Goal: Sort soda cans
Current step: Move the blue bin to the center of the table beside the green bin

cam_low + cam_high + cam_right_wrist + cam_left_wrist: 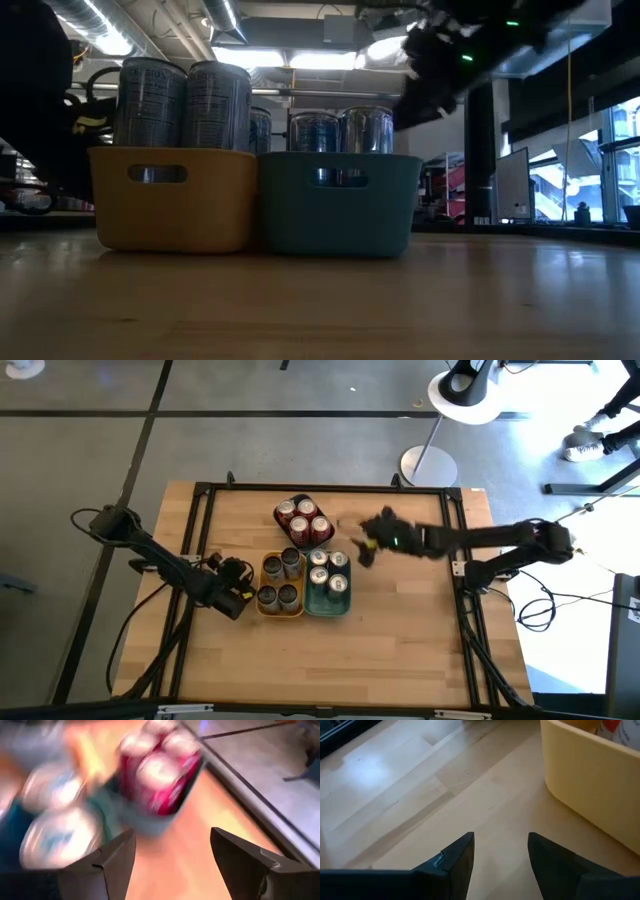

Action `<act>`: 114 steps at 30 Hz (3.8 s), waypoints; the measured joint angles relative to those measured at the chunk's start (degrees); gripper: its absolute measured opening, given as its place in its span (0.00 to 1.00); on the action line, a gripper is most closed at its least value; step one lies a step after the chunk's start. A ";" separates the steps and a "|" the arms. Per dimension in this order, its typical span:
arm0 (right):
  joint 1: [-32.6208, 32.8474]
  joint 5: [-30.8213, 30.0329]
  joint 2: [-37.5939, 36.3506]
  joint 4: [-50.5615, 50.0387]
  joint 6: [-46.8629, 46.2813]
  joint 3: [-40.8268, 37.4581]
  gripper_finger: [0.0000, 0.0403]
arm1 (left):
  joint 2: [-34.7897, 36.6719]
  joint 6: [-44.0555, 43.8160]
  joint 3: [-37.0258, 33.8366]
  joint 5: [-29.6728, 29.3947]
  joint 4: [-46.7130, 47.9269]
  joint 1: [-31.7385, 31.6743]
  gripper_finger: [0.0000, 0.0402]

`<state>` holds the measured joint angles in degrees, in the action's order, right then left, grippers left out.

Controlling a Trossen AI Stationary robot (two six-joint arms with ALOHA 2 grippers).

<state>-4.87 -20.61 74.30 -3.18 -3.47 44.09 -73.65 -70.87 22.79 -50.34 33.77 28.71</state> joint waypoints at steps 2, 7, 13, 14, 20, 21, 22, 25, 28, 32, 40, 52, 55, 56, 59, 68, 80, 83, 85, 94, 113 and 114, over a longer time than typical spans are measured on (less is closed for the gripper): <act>-4.01 3.35 1.33 0.30 -2.71 3.69 0.63 | 0.07 -0.47 0.00 0.01 0.04 0.00 0.44; -9.70 14.46 5.23 0.35 -9.09 9.58 0.63 | 0.17 -2.66 -0.02 0.26 -0.33 0.00 0.44; -11.40 10.35 10.72 -1.53 -14.71 11.61 0.63 | 0.17 -6.10 -0.02 0.28 -0.43 0.05 0.44; -12.23 10.09 11.97 -2.09 -17.29 11.70 0.63 | 0.17 -6.12 -0.02 0.28 -0.49 0.04 0.44; -14.71 13.79 19.22 -0.97 -25.50 11.81 0.63 | 0.17 -5.86 -0.02 0.28 -1.80 0.05 0.44; -14.66 14.66 20.30 -0.26 -26.20 11.81 0.63 | 0.17 -5.57 0.00 0.28 -2.24 0.05 0.44; -14.63 15.42 21.17 0.44 -26.46 11.81 0.63 | 0.17 -5.59 0.00 0.28 -2.37 0.05 0.44; -14.63 17.50 23.16 3.18 -26.68 11.81 0.63 | 0.17 -5.35 0.00 0.26 -3.31 0.06 0.44; -14.64 17.09 24.57 3.59 -28.07 11.82 0.63 | 0.17 -5.23 0.00 0.27 -3.26 0.07 0.44; -14.61 14.45 25.52 4.46 -29.34 11.89 0.63 | 0.17 -5.24 0.00 0.26 -3.36 0.07 0.44; -14.70 12.07 25.88 6.29 -29.69 11.83 0.61 | 0.17 -5.42 0.00 0.24 -3.40 0.00 0.44; -14.66 13.74 26.10 6.43 -29.59 11.85 0.50 | 0.17 -5.62 0.00 0.23 -3.58 0.02 0.44; -14.68 15.69 26.10 6.56 -30.09 11.85 0.48 | 0.17 -5.64 0.00 0.22 -3.57 0.00 0.44; -14.69 16.46 26.10 6.54 -29.59 11.84 0.48 | 0.17 -5.64 0.00 0.21 -3.59 0.00 0.44; -14.68 16.57 26.09 6.12 -29.05 11.85 0.47 | 0.17 -5.63 0.00 0.21 -3.60 0.00 0.44; -14.59 12.04 26.05 5.56 -29.30 11.85 0.44 | 0.17 -5.64 0.00 0.21 -3.60 0.00 0.44; -14.59 12.12 25.97 5.66 -26.05 11.87 0.13 | 0.17 -5.62 0.00 0.19 -3.59 0.00 0.44; -14.59 12.00 25.97 6.26 -24.88 11.83 0.07 | 0.17 -5.62 0.00 0.19 -3.57 0.00 0.44; -14.59 11.30 25.97 6.19 -24.45 11.83 0.04 | 0.17 -5.33 0.00 0.19 -3.57 0.00 0.44; -14.65 7.67 23.50 0.31 -21.58 11.76 0.01 | 0.15 -5.08 0.02 0.18 -3.52 0.01 0.44; -14.68 -0.18 14.40 -28.39 -22.32 11.70 0.01 | 0.15 -5.16 0.02 0.17 -3.36 0.00 0.44; -14.66 -0.05 13.92 -29.79 -22.87 11.70 0.01 | 0.15 -5.16 0.02 0.17 -3.36 0.00 0.44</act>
<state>-19.54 -20.66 88.23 -32.97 -26.34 55.79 -73.49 -76.03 22.81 -50.17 30.41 28.71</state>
